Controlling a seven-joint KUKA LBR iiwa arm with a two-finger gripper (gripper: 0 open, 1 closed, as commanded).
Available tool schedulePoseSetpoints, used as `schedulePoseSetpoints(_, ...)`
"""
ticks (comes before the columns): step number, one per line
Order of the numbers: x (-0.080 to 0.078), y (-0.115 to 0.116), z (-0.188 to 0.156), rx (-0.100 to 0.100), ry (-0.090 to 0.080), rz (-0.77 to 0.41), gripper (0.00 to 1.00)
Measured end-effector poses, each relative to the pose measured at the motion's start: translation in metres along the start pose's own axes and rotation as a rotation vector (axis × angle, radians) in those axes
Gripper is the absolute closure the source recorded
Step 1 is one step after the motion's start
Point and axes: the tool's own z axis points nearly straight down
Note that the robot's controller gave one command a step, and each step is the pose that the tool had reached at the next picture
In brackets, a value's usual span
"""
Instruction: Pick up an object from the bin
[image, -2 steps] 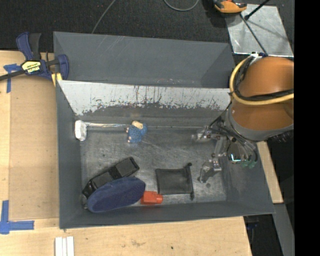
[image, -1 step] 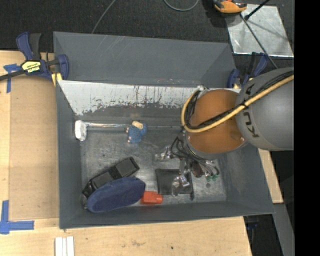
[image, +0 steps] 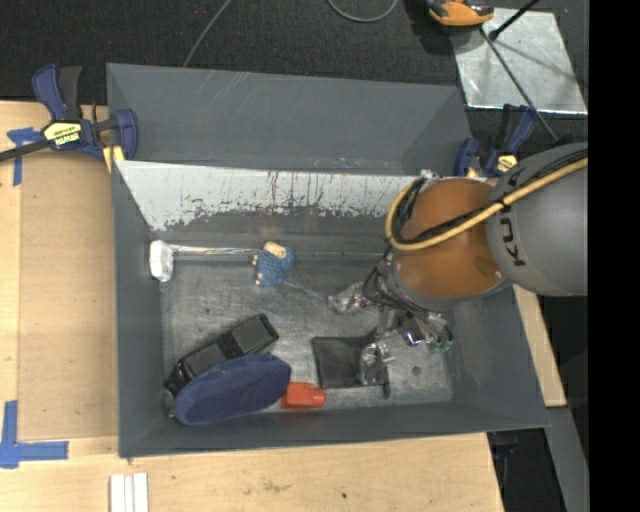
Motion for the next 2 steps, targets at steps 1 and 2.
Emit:
schedulePoseSetpoints(1, -0.005, 0.0, -0.006, 0.007, -0.019, -0.004, 1.0)
schedulePoseSetpoints(2, -0.006, -0.002, -0.187, 0.006, -0.006, 0.061, 1.0)
